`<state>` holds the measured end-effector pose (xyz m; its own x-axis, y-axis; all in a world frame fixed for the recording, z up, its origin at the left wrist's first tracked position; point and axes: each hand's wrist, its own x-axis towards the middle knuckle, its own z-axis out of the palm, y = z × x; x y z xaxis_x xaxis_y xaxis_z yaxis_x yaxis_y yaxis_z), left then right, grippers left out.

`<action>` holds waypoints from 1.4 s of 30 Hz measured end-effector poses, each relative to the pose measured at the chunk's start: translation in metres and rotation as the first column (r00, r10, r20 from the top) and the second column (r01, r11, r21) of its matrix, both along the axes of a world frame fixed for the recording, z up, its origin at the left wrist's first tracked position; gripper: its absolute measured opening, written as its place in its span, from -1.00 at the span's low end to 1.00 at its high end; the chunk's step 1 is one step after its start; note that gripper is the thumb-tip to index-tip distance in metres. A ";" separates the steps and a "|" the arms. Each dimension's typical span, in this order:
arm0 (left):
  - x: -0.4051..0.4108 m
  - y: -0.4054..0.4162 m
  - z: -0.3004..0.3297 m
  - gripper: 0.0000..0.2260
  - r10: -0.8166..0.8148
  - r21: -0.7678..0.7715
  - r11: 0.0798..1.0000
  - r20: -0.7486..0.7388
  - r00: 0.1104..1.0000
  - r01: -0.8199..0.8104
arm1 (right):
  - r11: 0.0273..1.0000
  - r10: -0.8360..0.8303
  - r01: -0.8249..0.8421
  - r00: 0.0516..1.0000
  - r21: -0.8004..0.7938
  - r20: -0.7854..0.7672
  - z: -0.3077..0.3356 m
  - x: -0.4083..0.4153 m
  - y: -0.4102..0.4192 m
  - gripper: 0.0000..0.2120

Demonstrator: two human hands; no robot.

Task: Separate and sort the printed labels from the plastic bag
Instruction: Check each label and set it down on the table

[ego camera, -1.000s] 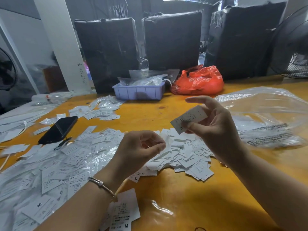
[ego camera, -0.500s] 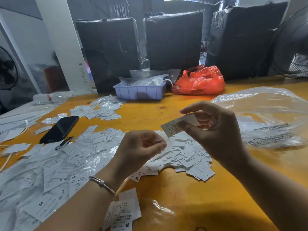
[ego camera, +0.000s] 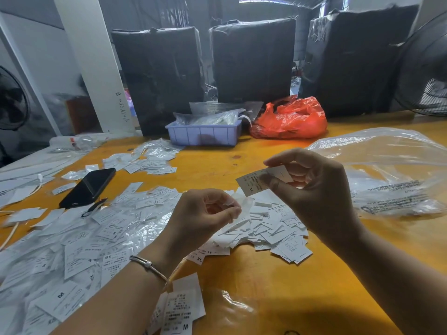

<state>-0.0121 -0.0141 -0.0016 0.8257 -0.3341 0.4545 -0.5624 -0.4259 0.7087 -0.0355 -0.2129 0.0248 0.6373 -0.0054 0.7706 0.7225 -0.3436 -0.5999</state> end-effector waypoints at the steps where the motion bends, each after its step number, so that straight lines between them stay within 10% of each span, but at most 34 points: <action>1: 0.000 -0.001 0.000 -0.96 -0.004 0.003 1.000 0.003 1.000 0.004 | 1.000 0.007 -0.007 1.000 0.003 -0.003 0.000 0.000 0.000 -0.81; 33: -0.001 -0.003 -0.001 -0.98 -0.094 -0.011 0.996 -0.064 0.993 0.094 | 0.920 0.026 -0.071 0.992 -0.385 -0.121 -0.006 0.007 -0.001 -0.89; 42: 0.000 -0.001 0.001 -0.94 -0.081 -0.114 0.991 -0.148 0.986 0.065 | 0.985 0.048 -0.081 0.977 -0.155 -0.206 -0.005 0.012 -0.006 -0.88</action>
